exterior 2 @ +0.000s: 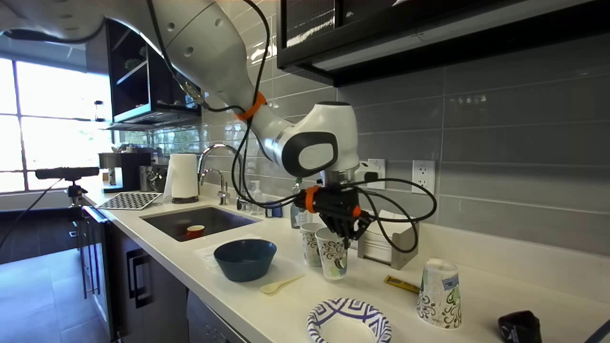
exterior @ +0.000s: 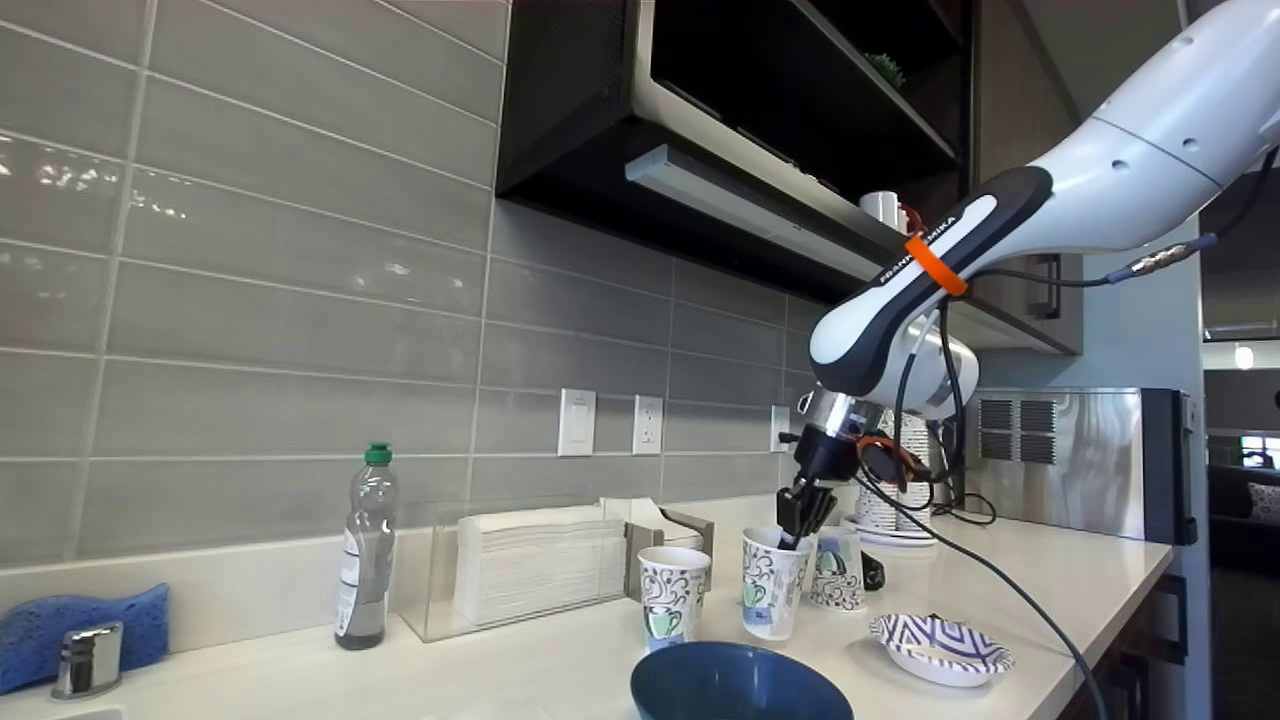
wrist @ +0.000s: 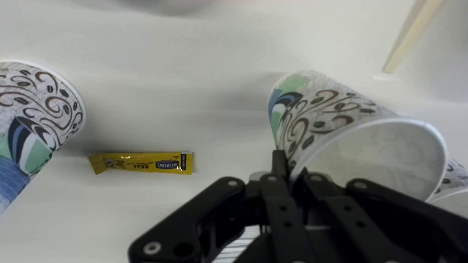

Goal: Pour some contents from the middle cup into the left cup

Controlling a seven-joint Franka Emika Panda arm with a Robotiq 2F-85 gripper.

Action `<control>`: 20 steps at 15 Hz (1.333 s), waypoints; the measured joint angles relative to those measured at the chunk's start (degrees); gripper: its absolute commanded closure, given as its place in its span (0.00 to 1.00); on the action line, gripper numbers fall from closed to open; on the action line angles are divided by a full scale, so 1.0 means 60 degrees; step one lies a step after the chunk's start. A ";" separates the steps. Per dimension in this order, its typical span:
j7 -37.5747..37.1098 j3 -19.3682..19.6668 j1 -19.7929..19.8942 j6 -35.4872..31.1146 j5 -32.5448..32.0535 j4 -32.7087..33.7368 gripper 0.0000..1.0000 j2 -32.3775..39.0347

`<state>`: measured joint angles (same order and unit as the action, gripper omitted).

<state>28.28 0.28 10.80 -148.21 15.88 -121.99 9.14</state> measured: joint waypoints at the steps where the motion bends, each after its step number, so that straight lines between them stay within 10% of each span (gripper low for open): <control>1: -0.0003 0.0000 0.0001 0.0000 0.0030 -0.0031 0.99 0.0047; 4: -0.0013 0.0000 0.0007 0.0000 0.0103 -0.0121 0.99 0.0138; 5: -0.0016 0.0000 0.0011 0.0000 0.0110 -0.0140 0.70 0.0150; 16: -0.0139 0.0066 0.0020 -0.0006 0.0066 -0.0067 0.00 -0.0185; 20: -0.0268 0.0225 0.0003 0.0068 -0.0297 -0.0030 0.00 -0.0755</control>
<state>26.67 1.63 10.82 -147.80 14.10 -122.17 4.61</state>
